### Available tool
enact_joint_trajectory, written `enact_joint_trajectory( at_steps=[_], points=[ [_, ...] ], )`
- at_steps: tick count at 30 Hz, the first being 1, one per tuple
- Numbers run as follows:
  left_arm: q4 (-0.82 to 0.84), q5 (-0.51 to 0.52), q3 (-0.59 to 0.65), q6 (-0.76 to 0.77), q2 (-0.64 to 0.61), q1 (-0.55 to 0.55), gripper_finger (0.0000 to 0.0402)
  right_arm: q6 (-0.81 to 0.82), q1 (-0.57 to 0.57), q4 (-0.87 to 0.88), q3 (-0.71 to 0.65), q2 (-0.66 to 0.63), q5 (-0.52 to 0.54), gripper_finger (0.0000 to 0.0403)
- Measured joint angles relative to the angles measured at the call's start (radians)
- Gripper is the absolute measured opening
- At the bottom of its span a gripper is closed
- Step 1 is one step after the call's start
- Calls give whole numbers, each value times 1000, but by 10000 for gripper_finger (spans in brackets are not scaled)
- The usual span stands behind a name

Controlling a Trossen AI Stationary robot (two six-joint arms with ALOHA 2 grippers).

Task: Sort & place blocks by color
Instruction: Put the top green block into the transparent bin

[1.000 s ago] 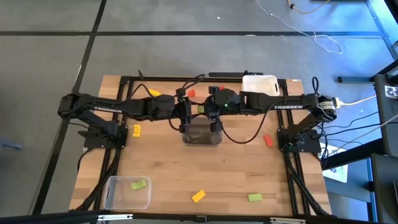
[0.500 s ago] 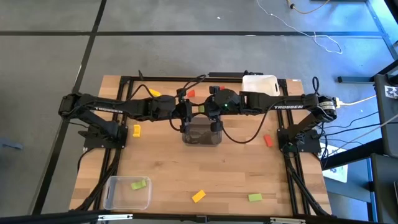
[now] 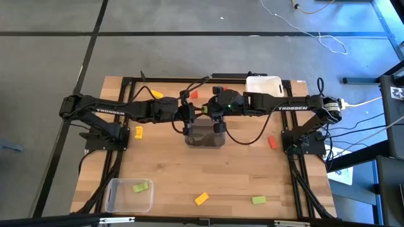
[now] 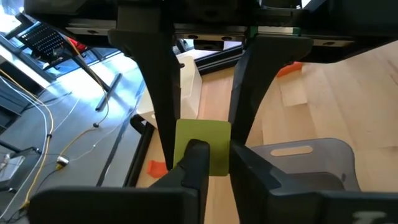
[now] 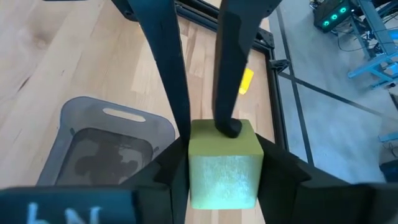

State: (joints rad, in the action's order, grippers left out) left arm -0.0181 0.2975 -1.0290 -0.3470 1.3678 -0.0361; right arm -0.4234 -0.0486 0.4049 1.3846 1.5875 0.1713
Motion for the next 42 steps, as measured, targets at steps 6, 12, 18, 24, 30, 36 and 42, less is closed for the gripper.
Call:
enact_joint_trajectory(
  at_steps=[6, 12, 18, 24, 30, 36, 42],
  points=[
    [0, 58, 0, -2, -13, 35, 39, 0, 1, -7, 3, 0, 11, 131],
    [1, 284, 2, -4, -86, 110, 38, -3, 1, -14, 8, -2, -1, 131],
    [13, 417, 2, -4, -162, 167, 38, -4, 0, -14, 6, -2, -23, 131],
    [63, 623, 2, 21, -216, 229, 38, -4, 1, -29, 4, -2, -46, 131],
    [179, 661, 1, 213, -251, 279, 39, -1, 0, -30, 3, -2, -95, 131],
    [283, 650, 1, 434, -260, 306, 39, 0, 2, -26, 2, 4, -124, 131],
    [290, 565, 1, 531, -260, 305, 39, -9, 9, -29, 2, 11, -121, 131]
  ],
)
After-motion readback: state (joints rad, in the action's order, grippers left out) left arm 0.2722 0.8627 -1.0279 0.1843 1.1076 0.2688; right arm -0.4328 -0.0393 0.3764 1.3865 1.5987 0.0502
